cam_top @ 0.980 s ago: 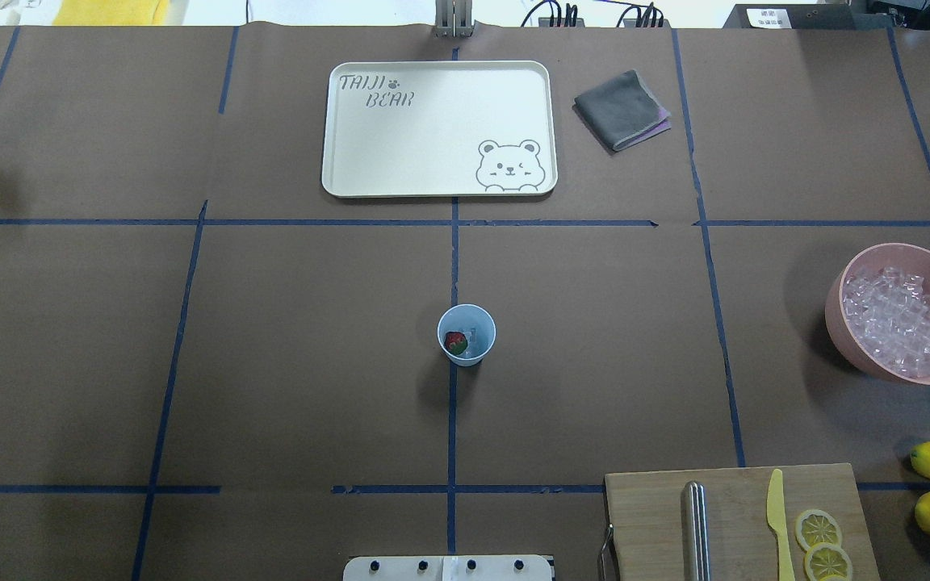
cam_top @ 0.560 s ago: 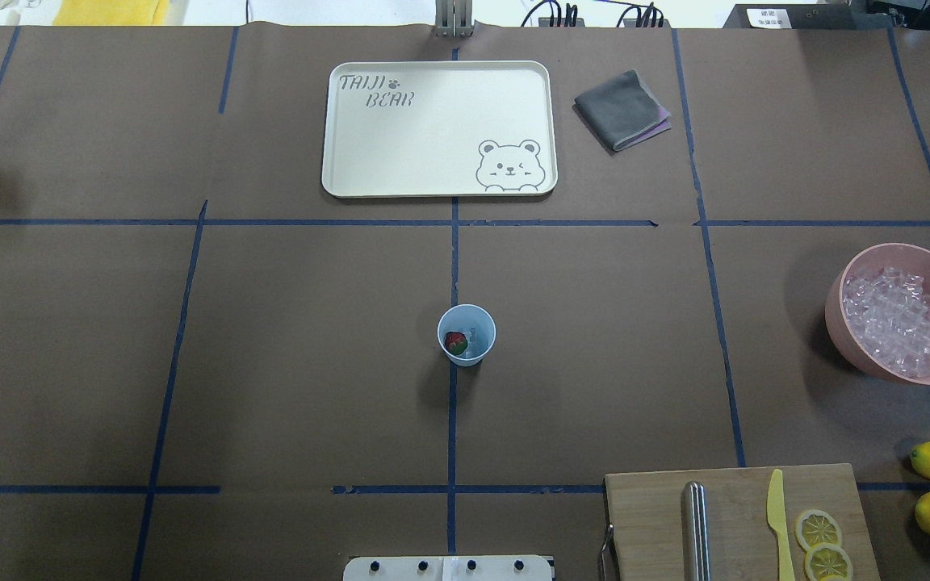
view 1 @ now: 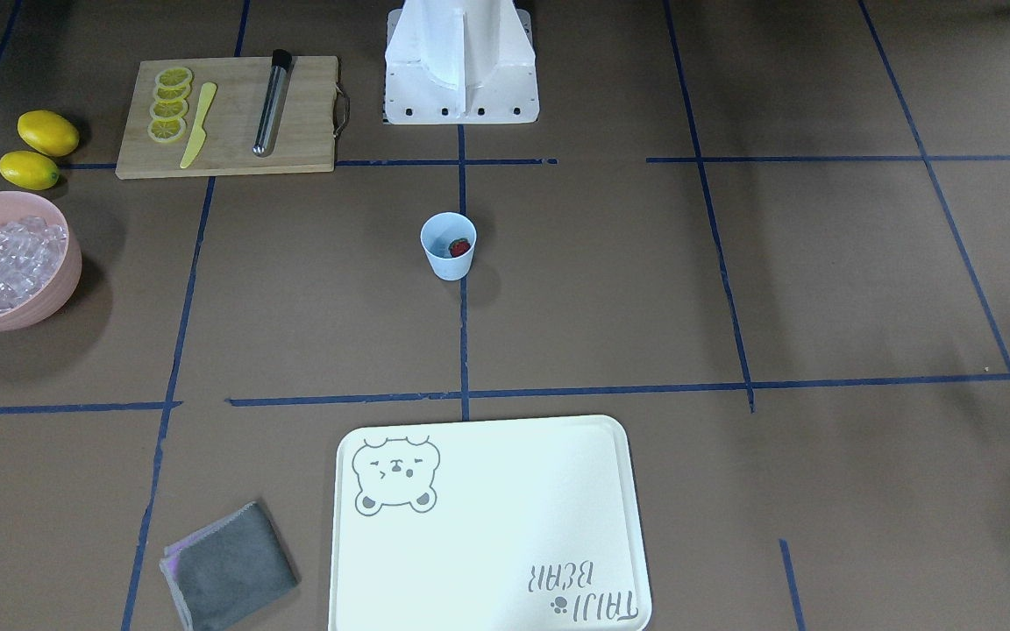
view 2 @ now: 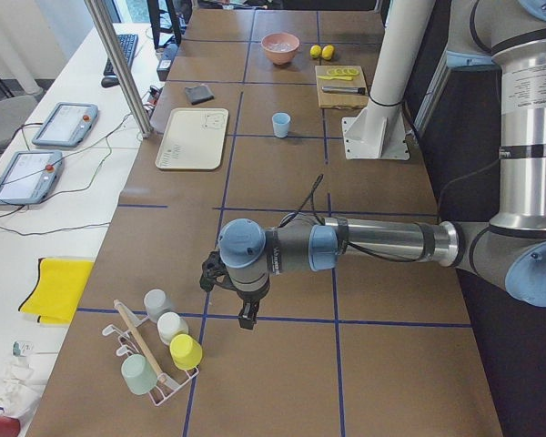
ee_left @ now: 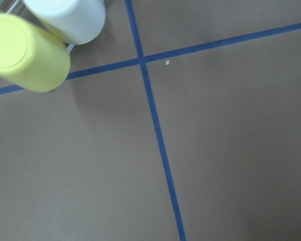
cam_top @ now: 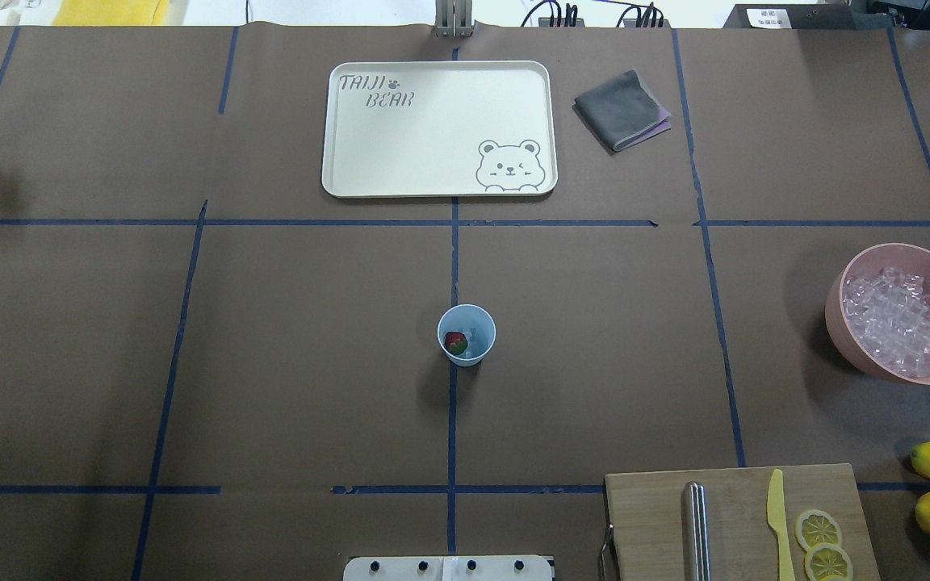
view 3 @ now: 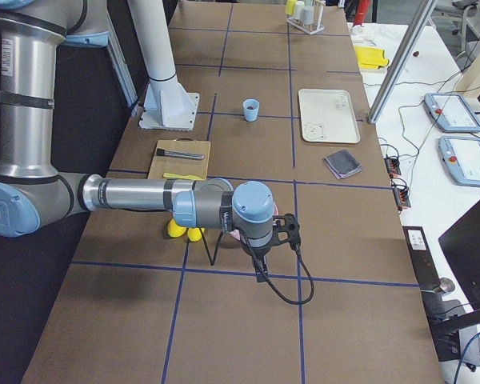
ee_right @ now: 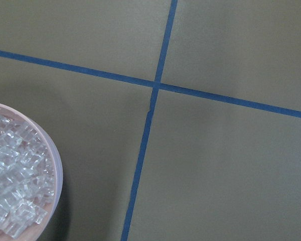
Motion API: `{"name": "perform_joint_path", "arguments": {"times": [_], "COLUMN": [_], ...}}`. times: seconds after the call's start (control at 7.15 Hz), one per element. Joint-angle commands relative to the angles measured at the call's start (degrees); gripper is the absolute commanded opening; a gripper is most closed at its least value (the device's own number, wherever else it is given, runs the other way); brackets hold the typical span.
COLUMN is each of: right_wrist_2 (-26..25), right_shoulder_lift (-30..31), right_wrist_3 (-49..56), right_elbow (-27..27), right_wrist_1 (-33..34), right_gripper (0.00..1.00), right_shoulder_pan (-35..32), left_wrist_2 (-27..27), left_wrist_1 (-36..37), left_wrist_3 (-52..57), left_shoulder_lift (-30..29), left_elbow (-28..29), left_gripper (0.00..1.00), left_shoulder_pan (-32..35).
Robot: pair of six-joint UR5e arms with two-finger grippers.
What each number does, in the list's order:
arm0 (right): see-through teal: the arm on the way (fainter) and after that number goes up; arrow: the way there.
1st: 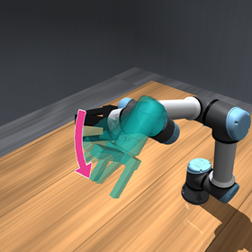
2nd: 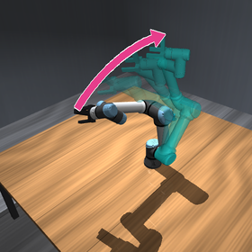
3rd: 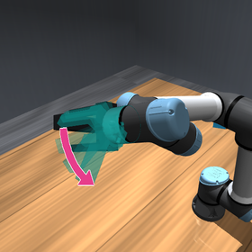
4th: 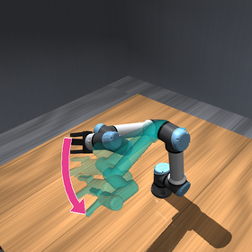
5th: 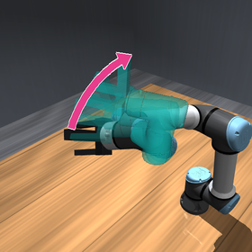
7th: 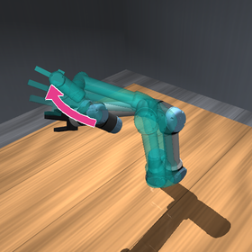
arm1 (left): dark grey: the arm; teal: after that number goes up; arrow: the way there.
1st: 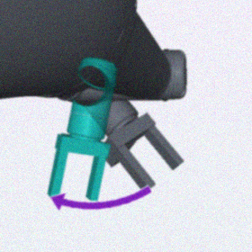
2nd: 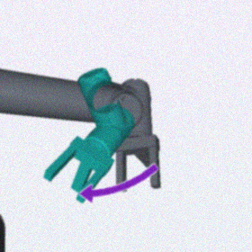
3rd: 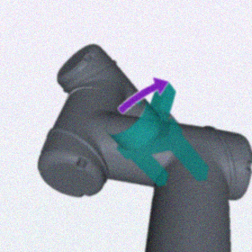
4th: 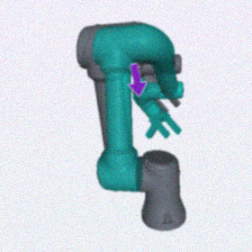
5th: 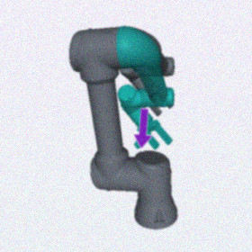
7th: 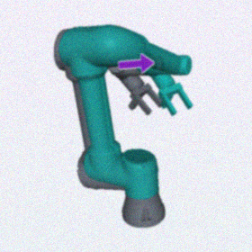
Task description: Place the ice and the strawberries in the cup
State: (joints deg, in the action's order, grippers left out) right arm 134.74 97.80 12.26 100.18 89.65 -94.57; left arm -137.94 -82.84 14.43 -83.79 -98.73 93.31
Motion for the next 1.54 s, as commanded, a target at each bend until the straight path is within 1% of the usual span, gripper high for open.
{"name": "perform_joint_path", "arguments": {"times": [0.0, 0.56, 0.7, 1.4], "right_wrist_2": [0.0, 0.0, 0.0, 0.1], "right_shoulder_lift": [-0.2, -0.2, -0.1, 0.0], "right_wrist_3": [-0.7, -0.8, -0.8, -0.9], "right_elbow": [0.0, 0.2, 0.2, 0.1], "right_wrist_1": [0.0, 0.0, 0.0, 0.0], "right_gripper": [0.99, 0.99, 0.99, 0.99], "right_shoulder_pan": [0.0, 0.0, 0.0, -0.1], "left_wrist_2": [0.2, 0.4, 0.4, 1.0], "left_wrist_1": [-0.5, -1.2, -1.6, -1.3], "left_wrist_3": [-7.3, -7.2, -7.6, -7.3], "left_shoulder_lift": [0.2, 0.2, 0.2, 0.5], "left_elbow": [-0.1, -0.4, 0.5, 0.3], "left_gripper": [1.0, 1.0, 1.0, 1.0], "left_shoulder_pan": [0.2, 0.2, 0.2, 0.1]}}
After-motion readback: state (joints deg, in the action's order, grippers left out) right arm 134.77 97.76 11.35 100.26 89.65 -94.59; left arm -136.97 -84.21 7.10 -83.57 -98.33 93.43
